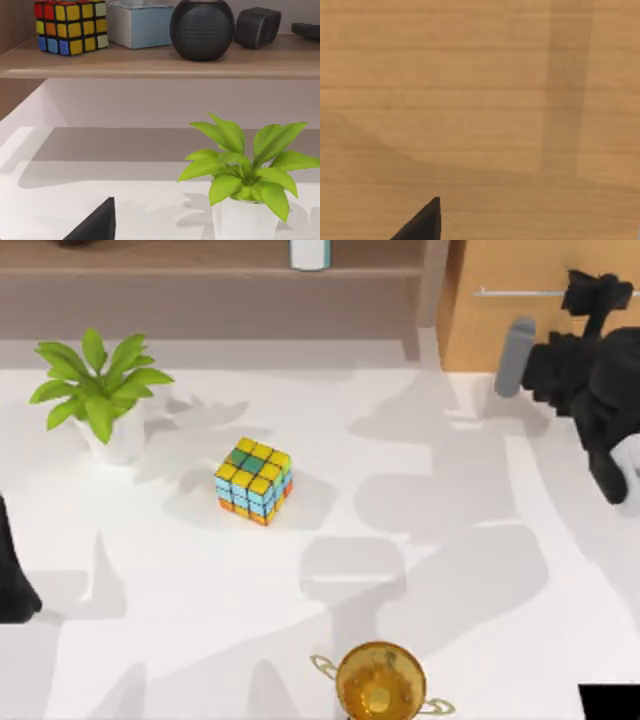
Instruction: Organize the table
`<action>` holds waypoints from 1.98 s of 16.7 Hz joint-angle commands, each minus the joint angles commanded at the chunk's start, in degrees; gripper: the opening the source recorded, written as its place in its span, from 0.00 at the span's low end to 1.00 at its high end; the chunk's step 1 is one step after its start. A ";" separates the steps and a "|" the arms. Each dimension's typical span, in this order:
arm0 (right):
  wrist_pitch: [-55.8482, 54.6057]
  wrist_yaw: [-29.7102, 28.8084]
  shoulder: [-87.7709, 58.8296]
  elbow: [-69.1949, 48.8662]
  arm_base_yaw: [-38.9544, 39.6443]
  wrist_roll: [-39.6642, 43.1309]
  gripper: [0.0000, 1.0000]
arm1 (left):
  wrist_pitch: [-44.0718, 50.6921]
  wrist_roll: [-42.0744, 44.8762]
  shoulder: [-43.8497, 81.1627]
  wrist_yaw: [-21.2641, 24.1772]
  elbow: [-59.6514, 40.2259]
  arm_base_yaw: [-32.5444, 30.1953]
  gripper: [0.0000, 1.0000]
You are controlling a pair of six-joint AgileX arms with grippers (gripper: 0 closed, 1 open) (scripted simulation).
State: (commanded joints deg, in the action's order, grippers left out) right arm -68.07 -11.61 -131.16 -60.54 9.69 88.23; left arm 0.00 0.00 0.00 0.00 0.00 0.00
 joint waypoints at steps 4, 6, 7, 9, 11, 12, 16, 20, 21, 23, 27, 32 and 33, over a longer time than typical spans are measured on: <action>-1.78 -0.46 2.22 3.45 0.27 -0.36 1.00 | 0.00 0.00 0.00 0.00 0.00 0.00 1.00; -2.87 -0.60 3.00 5.51 0.57 -0.39 1.00 | 0.00 0.00 0.00 0.00 0.00 0.00 1.00; -3.43 -0.65 3.30 6.49 0.74 -0.36 1.00 | 0.00 0.00 0.00 0.00 0.00 0.00 1.00; -4.49 -0.76 3.64 8.22 1.08 -0.22 1.00 | 0.00 0.00 0.00 0.00 0.00 0.00 1.00; -5.22 -0.85 3.56 9.49 1.32 -0.03 1.00 | 0.00 0.00 0.00 0.00 0.00 0.00 1.00; -5.36 -0.87 3.36 9.89 1.38 0.03 1.00 | 0.00 0.00 0.00 0.00 0.00 0.00 1.00; -5.25 -0.86 3.24 9.79 1.07 0.02 1.00 | 0.00 0.00 0.00 0.00 0.00 0.00 1.00; -6.23 -0.19 4.12 8.96 4.57 -2.92 1.00 | 0.00 0.00 0.00 0.00 0.00 0.00 1.00; -6.39 0.06 4.30 8.73 6.90 -5.05 1.00 | 0.00 0.00 0.00 0.00 0.00 0.00 1.00; -5.65 0.16 4.31 8.49 12.77 -10.73 1.00 | 0.00 0.00 0.00 0.00 0.00 0.00 1.00; -1.20 -1.83 4.73 6.95 24.66 -26.07 1.00 | 0.00 0.00 0.00 0.00 0.00 0.00 1.00; 4.67 -8.48 4.85 1.28 28.86 -45.12 1.00 | 0.00 0.00 0.00 0.00 0.00 0.00 1.00; 5.39 -10.12 4.78 -1.04 29.06 -48.39 1.00 | 0.00 0.00 0.00 0.00 0.00 0.00 1.00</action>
State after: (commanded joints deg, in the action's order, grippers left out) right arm -62.69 -21.73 -126.38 -61.58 38.75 39.85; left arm 0.00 0.00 0.00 0.00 0.00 0.00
